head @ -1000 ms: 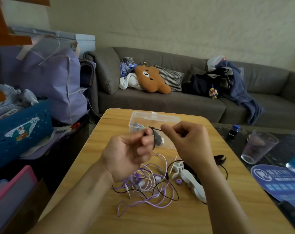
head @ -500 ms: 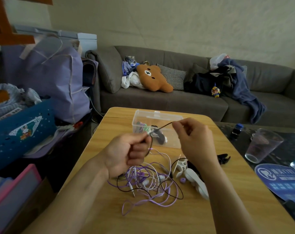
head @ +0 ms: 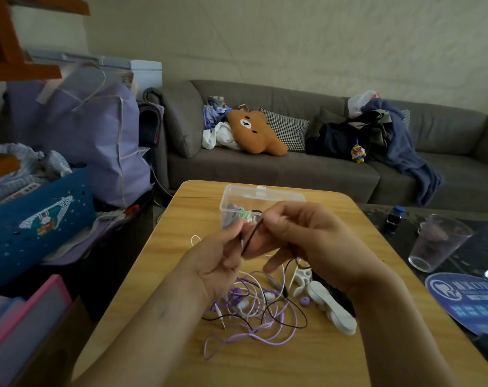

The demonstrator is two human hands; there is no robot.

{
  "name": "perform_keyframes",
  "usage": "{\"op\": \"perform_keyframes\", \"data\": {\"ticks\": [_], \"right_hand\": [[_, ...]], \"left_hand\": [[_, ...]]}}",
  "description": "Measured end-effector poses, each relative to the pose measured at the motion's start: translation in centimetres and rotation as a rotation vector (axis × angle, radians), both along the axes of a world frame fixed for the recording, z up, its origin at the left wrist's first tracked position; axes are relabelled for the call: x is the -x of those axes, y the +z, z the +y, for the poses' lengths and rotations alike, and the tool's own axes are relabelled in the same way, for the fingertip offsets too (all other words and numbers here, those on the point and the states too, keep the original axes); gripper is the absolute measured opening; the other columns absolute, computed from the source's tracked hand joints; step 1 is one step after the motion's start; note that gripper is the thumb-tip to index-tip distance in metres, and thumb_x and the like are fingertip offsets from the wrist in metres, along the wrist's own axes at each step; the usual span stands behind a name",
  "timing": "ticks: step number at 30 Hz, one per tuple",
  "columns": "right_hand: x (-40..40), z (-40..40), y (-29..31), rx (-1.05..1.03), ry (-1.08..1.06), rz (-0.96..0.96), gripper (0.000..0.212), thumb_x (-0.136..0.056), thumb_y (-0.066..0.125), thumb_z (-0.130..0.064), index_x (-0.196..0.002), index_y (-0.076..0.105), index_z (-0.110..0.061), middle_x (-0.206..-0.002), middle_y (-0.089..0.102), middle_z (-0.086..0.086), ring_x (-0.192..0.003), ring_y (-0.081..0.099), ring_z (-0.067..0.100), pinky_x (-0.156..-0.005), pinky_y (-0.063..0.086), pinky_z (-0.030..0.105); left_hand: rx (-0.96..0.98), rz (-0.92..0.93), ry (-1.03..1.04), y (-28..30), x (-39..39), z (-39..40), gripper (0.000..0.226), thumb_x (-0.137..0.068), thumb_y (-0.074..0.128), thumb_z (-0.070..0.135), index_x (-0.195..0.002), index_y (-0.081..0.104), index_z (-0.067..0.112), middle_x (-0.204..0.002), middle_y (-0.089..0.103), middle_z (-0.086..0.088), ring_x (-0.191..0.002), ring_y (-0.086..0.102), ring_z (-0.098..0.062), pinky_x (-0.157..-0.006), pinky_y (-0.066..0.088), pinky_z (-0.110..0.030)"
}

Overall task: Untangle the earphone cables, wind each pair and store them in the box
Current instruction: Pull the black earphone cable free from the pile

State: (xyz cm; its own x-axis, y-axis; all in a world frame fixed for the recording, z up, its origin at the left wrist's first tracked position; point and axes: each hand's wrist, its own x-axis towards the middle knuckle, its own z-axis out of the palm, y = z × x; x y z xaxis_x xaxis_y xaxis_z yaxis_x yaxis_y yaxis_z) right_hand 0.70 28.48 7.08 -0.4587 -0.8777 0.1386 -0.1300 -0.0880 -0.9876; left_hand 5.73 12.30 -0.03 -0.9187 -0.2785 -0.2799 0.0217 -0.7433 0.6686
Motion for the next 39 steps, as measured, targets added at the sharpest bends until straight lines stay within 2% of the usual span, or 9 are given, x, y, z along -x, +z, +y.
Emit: {"op": "perform_keyframes", "data": {"ticks": [2,5,7,10,15,22,30,35,39], "right_hand": [[-0.1,0.1,-0.4,-0.135,0.170,0.041,0.018,-0.100,0.051,-0.012,-0.094,0.068,-0.011,-0.098,0.075,0.018,-0.098,0.073,0.030,-0.070,0.060,0.032],[-0.1,0.3,-0.7,-0.165,0.219,0.008,0.019,-0.101,0.050,-0.010,-0.095,0.069,-0.010,-0.100,0.074,0.018,-0.101,0.072,0.031,-0.071,0.060,0.031],[0.2,0.2,-0.8,-0.078,0.094,-0.065,0.019,-0.098,0.050,-0.015,-0.092,0.066,-0.005,-0.099,0.073,0.022,-0.100,0.071,0.036,-0.068,0.060,0.032],[0.8,0.1,-0.6,0.059,-0.143,-0.190,0.021,-0.095,0.052,-0.018,-0.092,0.064,-0.002,-0.090,0.073,0.021,-0.086,0.073,0.036,-0.066,0.062,0.038],[1.6,0.8,-0.4,0.135,-0.368,-0.296,0.020,-0.101,0.050,-0.017,-0.101,0.062,-0.001,-0.073,0.069,0.009,-0.066,0.072,0.020,-0.048,0.054,0.023],[2.4,0.5,-1.9,0.153,-0.513,-0.371,0.023,-0.102,0.050,-0.016,-0.094,0.064,0.000,-0.074,0.071,0.009,-0.065,0.072,0.018,-0.048,0.054,0.021],[2.5,1.2,-2.1,-0.501,-0.217,0.150,0.022,-0.098,0.060,-0.030,-0.096,0.075,-0.013,-0.058,0.053,-0.001,-0.047,0.038,0.010,-0.045,0.032,0.020],[1.2,-0.5,-1.9,-0.661,-0.170,0.511,0.017,-0.097,0.062,-0.032,-0.095,0.076,-0.024,-0.066,0.069,-0.004,-0.052,0.057,0.004,-0.059,0.051,0.022],[0.3,-1.0,-2.0,-0.715,-0.126,0.632,0.016,-0.096,0.063,-0.035,-0.090,0.073,-0.023,-0.071,0.072,-0.004,-0.056,0.061,0.003,-0.068,0.055,0.025]], "left_hand": [[0.068,0.030,-0.018,-0.4,0.2,-0.4,0.037,-0.078,0.077,0.031,-0.109,0.071,0.011,-0.111,0.072,-0.011,-0.108,0.064,-0.018,-0.075,0.031,-0.033],[0.336,-0.005,-0.034,-0.6,-0.4,0.1,0.028,-0.078,0.078,0.035,-0.095,0.076,0.012,-0.108,0.073,-0.013,-0.102,0.063,-0.029,-0.083,0.035,-0.045],[0.583,-0.068,0.091,-0.7,-0.6,0.5,0.014,-0.084,0.075,0.024,-0.089,0.077,0.011,-0.088,0.074,-0.017,-0.068,0.061,-0.027,-0.065,0.044,-0.035],[0.830,0.022,0.041,0.2,-1.1,1.2,0.013,-0.096,0.060,0.008,-0.097,0.072,0.004,-0.071,0.072,-0.006,-0.039,0.037,-0.010,-0.040,0.026,-0.021],[0.781,0.133,-0.161,1.4,-1.9,1.5,0.024,-0.103,0.043,0.002,-0.097,0.065,0.008,-0.070,0.061,0.002,-0.054,0.049,-0.006,-0.047,0.028,-0.017],[0.449,0.184,-0.363,2.1,-2.2,1.3,0.027,-0.100,0.036,0.014,-0.089,0.059,0.007,-0.068,0.042,0.000,-0.054,0.031,-0.009,-0.046,0.015,-0.022],[-0.200,0.316,-0.056,2.3,-1.7,-0.1,0.022,-0.098,0.040,0.011,-0.087,0.059,0.010,-0.069,0.049,0.002,-0.043,0.034,-0.005,-0.036,0.020,-0.014],[0.226,0.252,0.170,1.7,-1.3,1.0,0.018,-0.099,0.045,-0.001,-0.104,0.062,0.001,-0.100,0.073,-0.017,-0.052,0.059,-0.005,-0.032,0.031,-0.013],[0.907,0.156,0.287,0.8,-1.4,1.2,0.018,-0.099,0.048,-0.004,-0.098,0.064,0.006,-0.100,0.077,-0.003,-0.059,0.066,-0.004,-0.044,0.041,-0.016]]}}
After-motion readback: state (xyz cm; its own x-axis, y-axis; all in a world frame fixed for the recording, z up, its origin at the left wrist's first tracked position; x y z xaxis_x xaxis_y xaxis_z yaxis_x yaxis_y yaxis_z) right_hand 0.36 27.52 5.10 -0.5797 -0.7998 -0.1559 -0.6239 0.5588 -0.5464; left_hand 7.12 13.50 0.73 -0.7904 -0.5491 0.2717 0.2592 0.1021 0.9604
